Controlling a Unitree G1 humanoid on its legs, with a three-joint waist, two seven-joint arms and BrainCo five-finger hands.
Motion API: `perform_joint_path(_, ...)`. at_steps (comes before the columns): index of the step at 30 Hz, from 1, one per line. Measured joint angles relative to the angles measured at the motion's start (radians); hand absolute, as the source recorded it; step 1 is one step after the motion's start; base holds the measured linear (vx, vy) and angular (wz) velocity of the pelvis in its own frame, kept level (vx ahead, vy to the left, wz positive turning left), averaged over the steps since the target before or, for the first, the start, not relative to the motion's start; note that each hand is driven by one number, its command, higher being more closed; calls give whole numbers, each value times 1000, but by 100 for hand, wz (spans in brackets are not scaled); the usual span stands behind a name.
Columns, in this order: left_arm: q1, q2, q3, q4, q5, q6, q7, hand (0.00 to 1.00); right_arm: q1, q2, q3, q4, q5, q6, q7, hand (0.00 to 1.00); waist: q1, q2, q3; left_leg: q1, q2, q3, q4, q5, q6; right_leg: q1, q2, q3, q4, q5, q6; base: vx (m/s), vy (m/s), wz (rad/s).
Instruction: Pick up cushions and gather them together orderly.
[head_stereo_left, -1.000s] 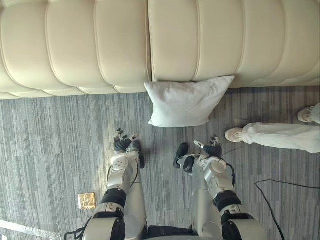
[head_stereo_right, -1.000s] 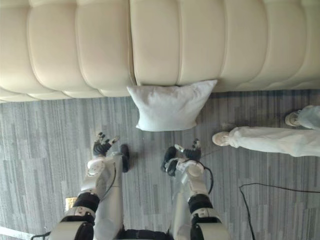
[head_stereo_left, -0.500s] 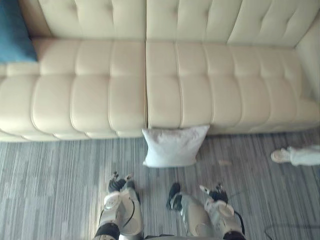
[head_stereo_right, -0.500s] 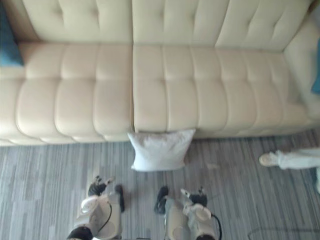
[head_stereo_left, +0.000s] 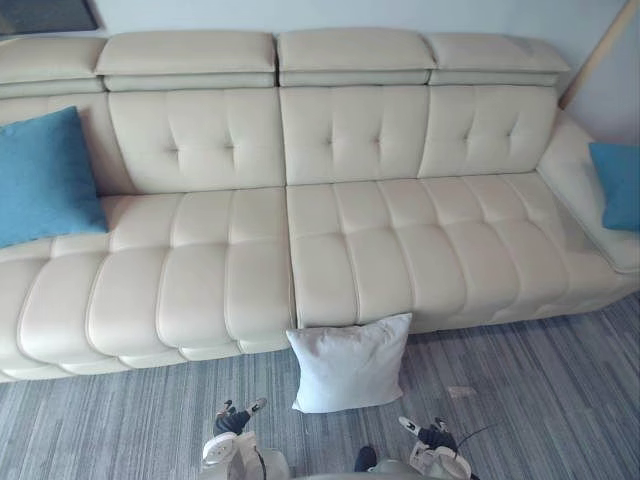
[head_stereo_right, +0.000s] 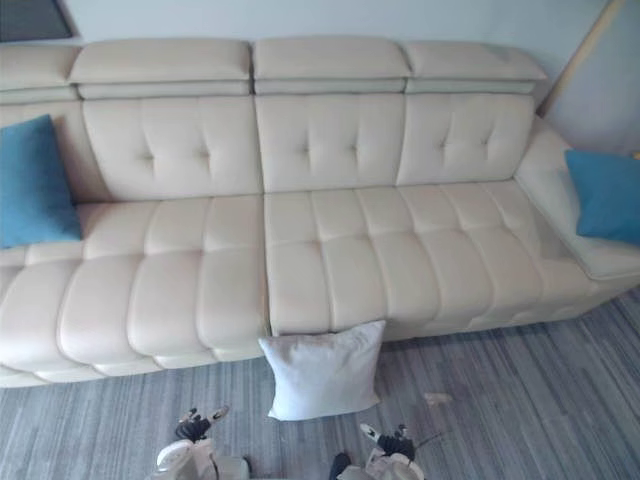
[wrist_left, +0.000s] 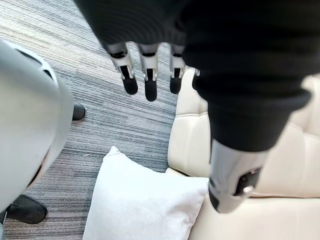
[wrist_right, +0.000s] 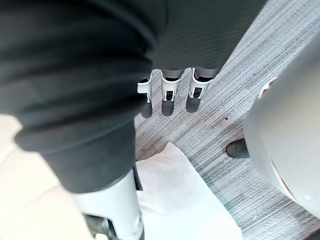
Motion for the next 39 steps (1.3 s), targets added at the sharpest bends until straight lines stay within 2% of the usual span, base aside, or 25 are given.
perform_joint_path(3, -1, 21, -19, 2, 0, 1, 0, 0, -17, -4, 3, 1, -19, 0, 0, 0, -3, 4, 26, 0, 36, 36, 70, -37, 4, -69, -17, -38, 136, -1, 0, -139, 4, -45)
perform_joint_path(4, 1, 24, -22, 1, 0, 1, 0, 0, -27, -6, 3, 0, -21, 0, -1, 0, -3, 2, 27, 2, 41, 45, 67, -31, 1, -70, -38, -78, 160, -26, -25, -129, -62, -16)
perform_joint_path(5, 2, 25, -26, 0, 0, 0, 2, 0, -27, -11, 3, 7, -28, 5, -1, 0, 2, 2, 27, 4, 42, 53, 62, -27, -5, -75, -87, -146, 205, -58, -54, -90, -107, -23)
perform_joint_path(6, 9, 33, -30, 1, 0, 1, 3, 0, -35, -16, 3, 32, -29, 6, -1, 0, 2, 3, 28, 28, 46, 65, 42, -17, -18, -71, -142, -194, 226, -80, -53, -34, -159, -34)
perform_joint_path(8, 31, 46, -31, 10, -8, 0, 7, 0, -76, -25, 4, 79, -32, 10, -1, 0, 2, 7, 29, 46, 68, 76, 8, -7, -39, -71, -188, -218, 193, -87, -43, 55, -246, -37)
perform_joint_path(9, 31, 61, -46, 12, -8, -1, 8, 0, -87, -32, 13, 104, -37, 14, -1, 0, 2, -4, 30, 47, 67, 65, -11, -6, -79, -65, -193, -192, 110, -55, -33, 81, -290, -23)
perform_joint_path(10, 31, 78, -58, 12, -9, -1, 8, 0, -87, -33, 16, 119, -39, 15, -1, 0, 1, -22, 35, 47, 54, 42, -20, -7, -93, -56, -196, -159, 45, -10, -27, 86, -313, -29)
perform_joint_path(11, 18, 89, -61, 27, -2, 1, 10, 0, -100, -50, 32, 138, -46, 22, -1, 0, 3, -18, 44, 53, 66, 0, -25, -12, -115, -46, -165, -139, 27, -9, 24, 64, -255, -41)
perform_joint_path(12, 21, 87, -62, 37, -1, 0, 10, 0, -110, -70, 52, 145, -48, 22, 0, 0, 4, -1, 45, 64, 73, -31, -56, -12, -116, -45, -132, -142, 16, -29, 21, 107, -291, -53)
perform_joint_path(13, 26, 80, -61, 43, 0, 1, 10, 0, -120, -80, 64, 156, -51, 21, 0, 0, 3, 19, 43, 73, 89, -62, -94, -7, -110, -59, -92, -143, 22, -47, 4, 193, -326, -35)
perform_joint_path(14, 26, 73, -60, 46, -1, 1, 9, 0, -123, -95, 65, 157, -53, 21, -1, 0, -1, 34, 42, 71, 110, -92, -103, 24, -84, -66, -61, -157, 27, -73, -14, 204, -278, -9)
perform_joint_path(15, 20, 72, -58, 43, -1, 0, 9, 0, -119, -104, 64, 157, -51, 21, -1, 0, -1, 34, 47, 51, 125, -117, -72, 44, -71, -66, -50, -173, 32, -82, -22, 239, -308, 31)
perform_joint_path(18, -21, 64, -59, 14, -1, -2, 10, 0, -115, -125, 86, 160, -40, 20, -11, 0, -13, 28, 90, -165, 168, -199, 280, 118, 55, 22, -34, -263, -19, -89, -84, 246, -290, 63)
perform_joint_path(19, -30, 62, -67, 10, 0, -2, 10, 0, -114, -129, 85, 158, -27, 17, -15, 0, -12, 27, 98, -188, 154, -174, 319, 103, 35, 58, -32, -274, -53, -85, -88, 207, -171, 40)
perform_joint_path(20, -32, 59, -83, 6, 1, -2, 10, 0, -114, -133, 83, 154, -24, 14, -21, 0, -13, 19, 103, -207, 108, -154, 300, 81, 4, 90, -34, -281, -89, -82, -92, 192, -151, 26)
perform_joint_path(21, -34, 58, -97, 3, 1, 0, 9, 0, -114, -134, 81, 150, -24, 10, -21, 0, -13, 23, 103, -214, 77, -147, 275, 74, 0, 101, -34, -287, -102, -82, -91, 181, -84, 20)
perform_joint_path(22, -35, 54, -114, 2, 1, -1, 8, 0, -117, -137, 78, 146, -24, 8, -21, 0, -13, 32, 105, -217, 37, -127, 220, 76, 0, 113, -33, -297, -116, -82, -90, 163, -19, 18)
perform_joint_path(23, -35, 45, -123, 3, 4, 0, 7, 0, -117, -139, 72, 137, -23, 8, -20, 0, -12, 44, 100, -219, -9, -82, 132, 107, 21, 114, -26, -305, -130, -79, -84, 207, 17, 18)
perform_joint_path(24, -38, 40, -121, 3, 11, 0, 7, 0, -115, -136, 56, 118, -23, 8, -20, 0, -13, 50, 101, -217, -19, -31, 89, 105, 34, 117, -19, -311, -136, -78, -76, 180, 23, 31)
perform_joint_path(26, -50, 46, -120, 8, 32, 0, 6, 0, -116, -102, 39, 105, -16, 6, -19, 0, -10, 21, 107, -174, -53, -25, -36, 115, 36, 119, -26, -322, -174, -65, -50, 180, 14, 30)
perform_joint_path(32, -27, 60, -113, 13, 40, 5, -1, 0, -84, -45, 2, 73, -20, 6, -16, 0, -2, -9, 97, -53, -94, -22, -91, 127, 41, 218, -66, -326, -166, -52, -29, 169, 54, 10)
perform_joint_path(35, -22, 61, -106, 13, 39, 5, -11, 0, -83, -34, 1, 71, -29, 7, -11, 0, 1, -11, 97, -17, -95, -27, -118, 127, 41, 215, -83, -330, -92, -51, -27, 93, 38, 11)
perform_joint_path(37, -12, 61, -106, 10, 39, 5, -12, 0, -74, -28, 2, 71, -31, 8, -8, 0, 3, -10, 97, 29, -101, -50, -130, 127, 41, 198, -120, -322, 63, -54, -23, 90, 52, 33)
perform_joint_path(38, -8, 62, -109, 8, 39, 4, -11, 0, -61, -26, 2, 65, -31, 9, -5, 0, 2, -14, 94, 42, -109, -71, -130, 126, 43, 157, -143, -282, 187, -52, -24, 73, 30, 50)
perform_joint_path(39, -8, 63, -111, 8, 39, 4, -11, 0, -57, -26, 3, 53, -33, 8, -3, 0, 0, -9, 96, 47, -111, -96, -131, 118, 55, 112, -143, -223, 253, -85, -19, 69, -32, 75)
